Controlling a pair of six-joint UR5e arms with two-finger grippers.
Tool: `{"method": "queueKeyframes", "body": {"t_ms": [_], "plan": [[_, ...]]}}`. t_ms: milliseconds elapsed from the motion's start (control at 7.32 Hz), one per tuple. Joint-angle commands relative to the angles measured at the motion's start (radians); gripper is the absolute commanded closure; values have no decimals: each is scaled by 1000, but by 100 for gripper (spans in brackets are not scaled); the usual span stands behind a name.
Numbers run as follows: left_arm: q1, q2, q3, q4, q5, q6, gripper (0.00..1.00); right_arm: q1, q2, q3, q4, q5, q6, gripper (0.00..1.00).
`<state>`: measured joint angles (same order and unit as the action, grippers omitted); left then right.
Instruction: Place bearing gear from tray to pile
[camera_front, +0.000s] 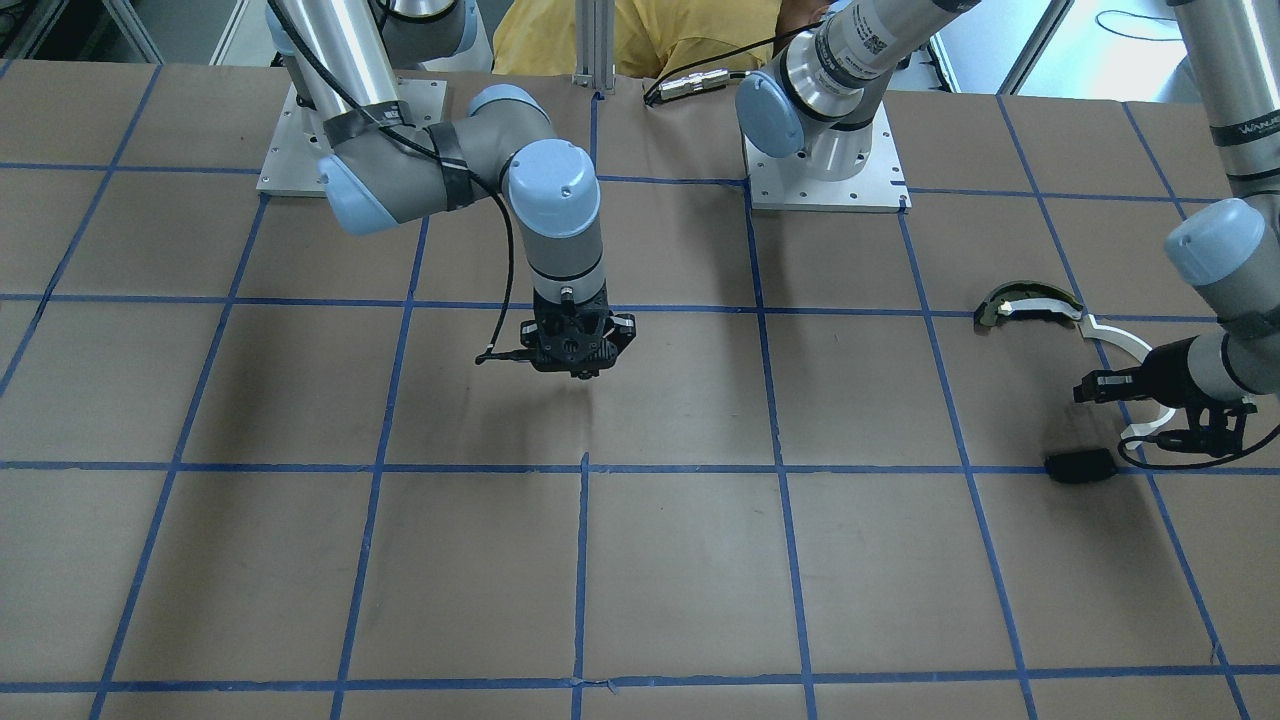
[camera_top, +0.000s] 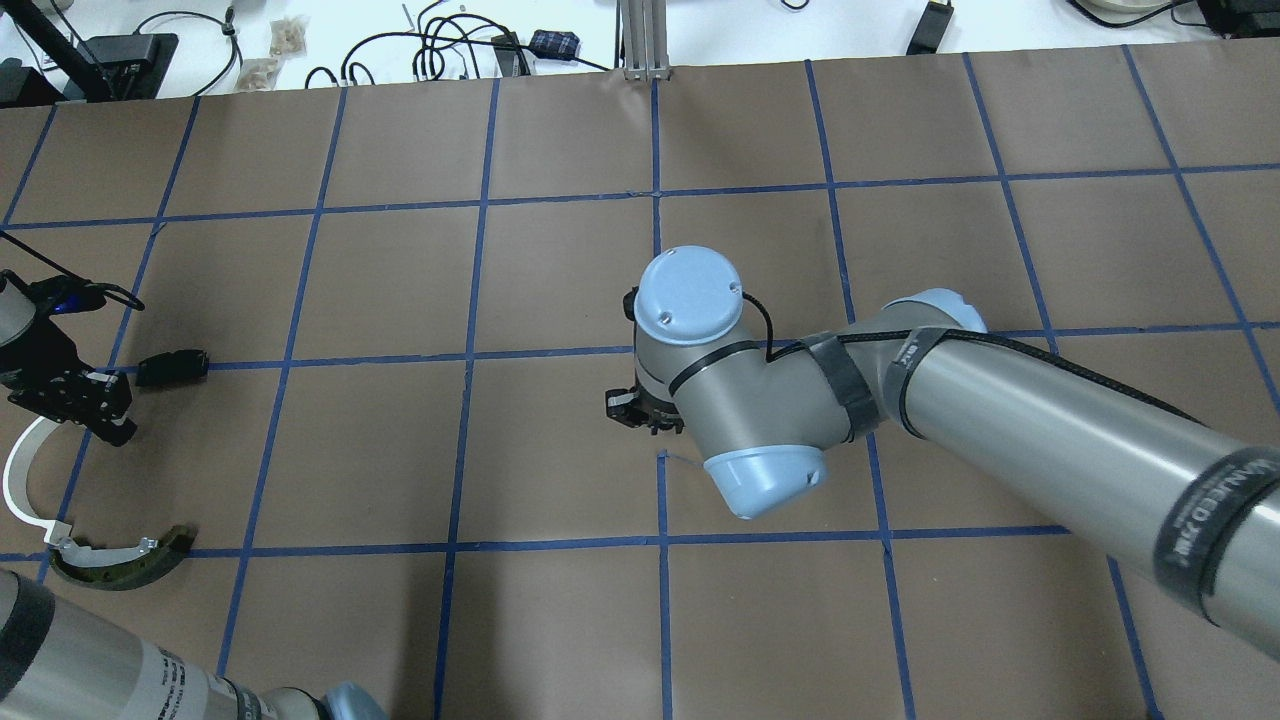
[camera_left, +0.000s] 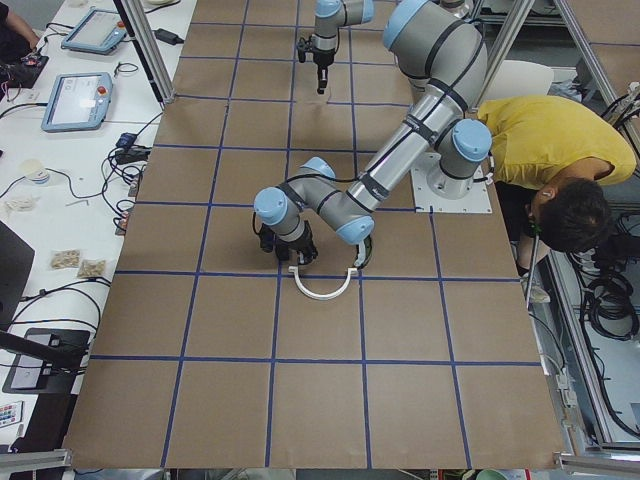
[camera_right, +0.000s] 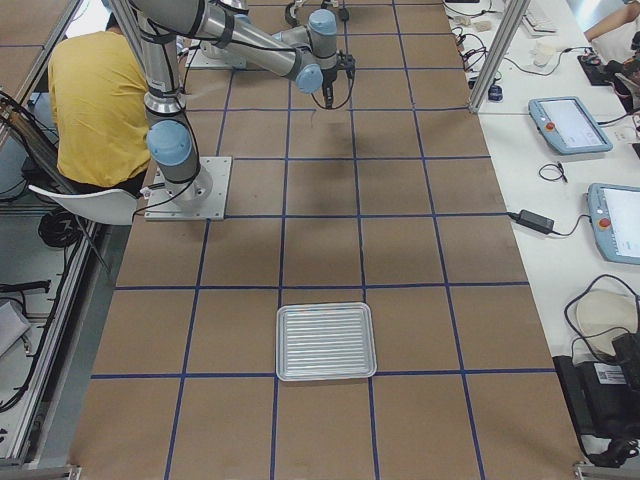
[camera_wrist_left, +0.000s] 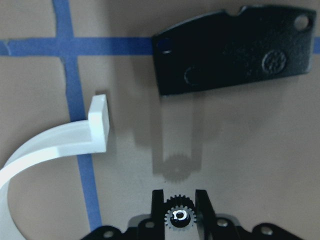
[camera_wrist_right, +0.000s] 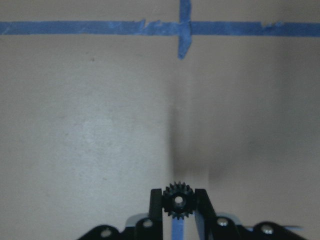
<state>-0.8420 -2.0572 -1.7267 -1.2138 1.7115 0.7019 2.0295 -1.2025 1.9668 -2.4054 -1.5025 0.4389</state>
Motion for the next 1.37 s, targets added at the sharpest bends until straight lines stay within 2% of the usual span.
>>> {"method": "queueKeyframes", "body": {"t_ms": [0, 137, 273, 547, 683, 820, 957, 1093, 1230], "plan": [[-5, -4, 1, 0, -3, -4, 8, 20, 58, -3, -98, 74, 61, 67], [-8, 2, 3, -6, -4, -15, 7, 9, 49, -12, -97, 71, 85, 1], [-28, 15, 6, -9, -6, -54, 3, -35, 14, -31, -77, 65, 72, 0], [-191, 73, 32, -9, -38, -186, 0, -197, -110, -121, 166, 70, -164, 0], [-303, 92, 42, -6, -59, -293, 0, -297, -177, -199, 330, 70, -260, 0], [-416, 106, 48, -4, -143, -426, 0, -381, -228, -312, 546, 67, -378, 0], [-531, 112, 49, 5, -160, -550, 0, -403, -250, -442, 744, 59, -391, 0], [-657, 115, 47, 7, -183, -673, 0, -419, -252, -557, 856, 74, -413, 0], [-768, 100, 42, 52, -193, -756, 0, -420, -277, -590, 873, 74, -478, 0]]}}
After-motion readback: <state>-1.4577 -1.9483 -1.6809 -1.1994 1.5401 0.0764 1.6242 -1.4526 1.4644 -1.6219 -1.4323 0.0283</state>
